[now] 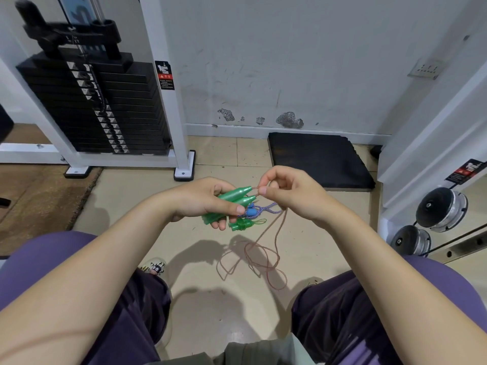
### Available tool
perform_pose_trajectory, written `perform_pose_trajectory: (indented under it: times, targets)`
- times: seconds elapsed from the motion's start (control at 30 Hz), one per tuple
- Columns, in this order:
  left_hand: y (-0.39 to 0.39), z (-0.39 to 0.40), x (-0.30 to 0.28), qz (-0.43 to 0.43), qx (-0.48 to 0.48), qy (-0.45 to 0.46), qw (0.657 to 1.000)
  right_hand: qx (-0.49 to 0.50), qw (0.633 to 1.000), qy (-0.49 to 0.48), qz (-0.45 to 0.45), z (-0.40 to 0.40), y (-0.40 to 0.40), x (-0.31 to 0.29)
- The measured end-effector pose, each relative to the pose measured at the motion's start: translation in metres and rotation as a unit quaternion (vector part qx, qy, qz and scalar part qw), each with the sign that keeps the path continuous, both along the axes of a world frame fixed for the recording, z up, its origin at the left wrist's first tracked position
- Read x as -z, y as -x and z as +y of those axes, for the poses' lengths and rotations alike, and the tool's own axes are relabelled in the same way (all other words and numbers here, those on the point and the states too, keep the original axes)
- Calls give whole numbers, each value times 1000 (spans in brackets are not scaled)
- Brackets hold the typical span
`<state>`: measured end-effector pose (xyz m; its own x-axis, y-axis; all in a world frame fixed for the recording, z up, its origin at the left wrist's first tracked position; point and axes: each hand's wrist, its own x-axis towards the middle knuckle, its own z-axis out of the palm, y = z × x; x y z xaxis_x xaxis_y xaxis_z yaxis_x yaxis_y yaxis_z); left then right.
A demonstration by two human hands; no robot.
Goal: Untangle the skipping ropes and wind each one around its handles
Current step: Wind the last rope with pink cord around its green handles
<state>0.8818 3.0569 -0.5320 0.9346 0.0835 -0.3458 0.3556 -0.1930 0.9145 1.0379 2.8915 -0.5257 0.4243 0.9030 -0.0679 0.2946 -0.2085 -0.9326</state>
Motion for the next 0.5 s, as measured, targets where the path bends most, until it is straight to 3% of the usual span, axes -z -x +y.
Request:
perform_pose_trajectory:
  times: [0.5]
  targets:
    - [3, 2, -5, 15, -4, 31, 999, 67, 998, -11, 13, -5, -14, -3]
